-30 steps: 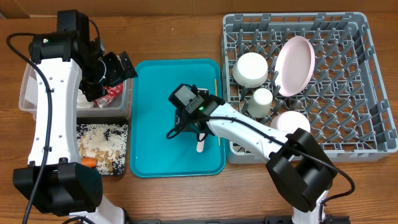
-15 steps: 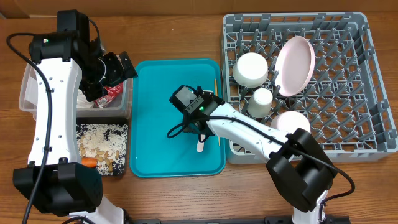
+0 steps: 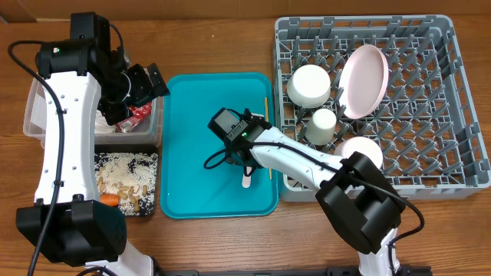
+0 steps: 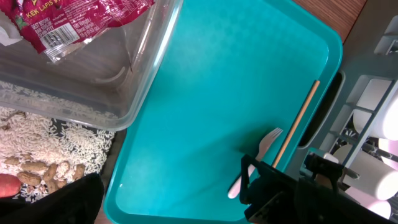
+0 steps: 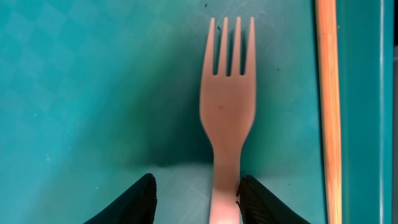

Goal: Sort waste into correct bins and load items into the dishwasher
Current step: 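Lower the right gripper and grasp the white fork's handle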

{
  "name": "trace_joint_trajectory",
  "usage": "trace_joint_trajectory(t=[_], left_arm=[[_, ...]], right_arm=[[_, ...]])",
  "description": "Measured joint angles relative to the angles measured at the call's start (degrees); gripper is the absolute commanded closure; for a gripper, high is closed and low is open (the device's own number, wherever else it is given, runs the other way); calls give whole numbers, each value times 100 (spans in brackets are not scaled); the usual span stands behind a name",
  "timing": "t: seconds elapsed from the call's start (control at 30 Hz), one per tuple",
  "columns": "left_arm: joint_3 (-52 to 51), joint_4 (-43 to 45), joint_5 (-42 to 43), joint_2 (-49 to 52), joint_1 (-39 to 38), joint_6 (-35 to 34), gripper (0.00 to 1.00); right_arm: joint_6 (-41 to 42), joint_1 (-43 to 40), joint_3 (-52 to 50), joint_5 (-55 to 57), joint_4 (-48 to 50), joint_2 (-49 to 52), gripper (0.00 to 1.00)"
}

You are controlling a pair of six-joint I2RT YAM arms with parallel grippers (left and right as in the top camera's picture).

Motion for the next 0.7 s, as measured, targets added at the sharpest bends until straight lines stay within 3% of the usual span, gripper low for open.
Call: trace_joint_trajectory(t=[0.23,0.47,0.7], left_arm=[[0,0,0,0,0,0,0],[0,0,0,0,0,0,0],[0,0,0,0,0,0,0]], right_arm=[[2,0,0,2,17,59,55],[22,0,0,2,46,63,74],[20,0,0,2,22,66,78]])
